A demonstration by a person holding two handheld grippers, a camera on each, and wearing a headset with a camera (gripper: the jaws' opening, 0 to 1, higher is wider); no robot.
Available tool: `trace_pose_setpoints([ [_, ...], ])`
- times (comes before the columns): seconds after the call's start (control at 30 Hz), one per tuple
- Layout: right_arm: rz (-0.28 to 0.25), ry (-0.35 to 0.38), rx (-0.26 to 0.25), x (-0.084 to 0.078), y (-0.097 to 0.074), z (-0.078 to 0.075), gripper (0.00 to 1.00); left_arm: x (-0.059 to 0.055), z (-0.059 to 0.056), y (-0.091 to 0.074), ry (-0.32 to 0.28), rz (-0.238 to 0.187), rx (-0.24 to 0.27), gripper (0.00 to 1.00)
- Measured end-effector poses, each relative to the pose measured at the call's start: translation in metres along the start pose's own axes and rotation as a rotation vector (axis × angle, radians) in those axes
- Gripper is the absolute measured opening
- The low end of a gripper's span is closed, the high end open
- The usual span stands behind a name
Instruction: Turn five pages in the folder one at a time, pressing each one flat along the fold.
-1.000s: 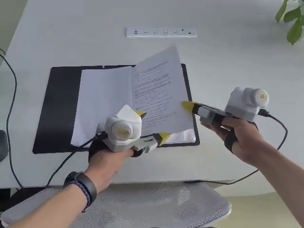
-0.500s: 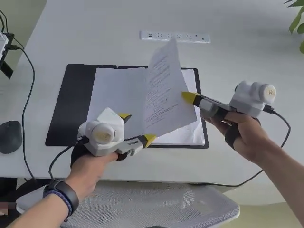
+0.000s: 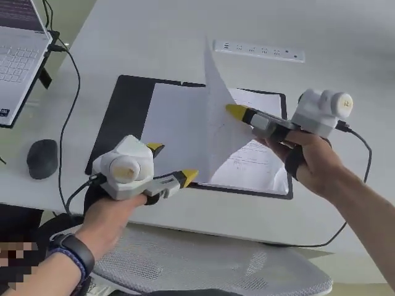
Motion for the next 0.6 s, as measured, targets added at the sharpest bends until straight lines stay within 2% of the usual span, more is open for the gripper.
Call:
trace_pose_setpoints([
  [0.17,0.026,-0.001,0.034,-0.004,0.024,0.007,0.0,0.002,0.009,-0.013,-0.03,-0.017,0.022,0.56],
  [0.3,0.058,0.001,0.062,-0.01,0.046,0.012,0.0,0.002,0.021,-0.02,-0.052,-0.023,0.047,0.55],
  [0.6,0.111,0.017,0.092,-0.025,0.081,0.018,0.0,0.005,0.027,-0.033,-0.083,-0.036,0.075,0.56],
])
Point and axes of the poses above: the centre of the closed fingertips' face, and the gripper's own axes: y roughly forward along the fingers, z roughly to its left, x roughly out of its top, the point moved 8 cm from there along -y, roughly backward along the fingers, and after that the axes turned 9 degrees about -y, right-handed, at the moved point
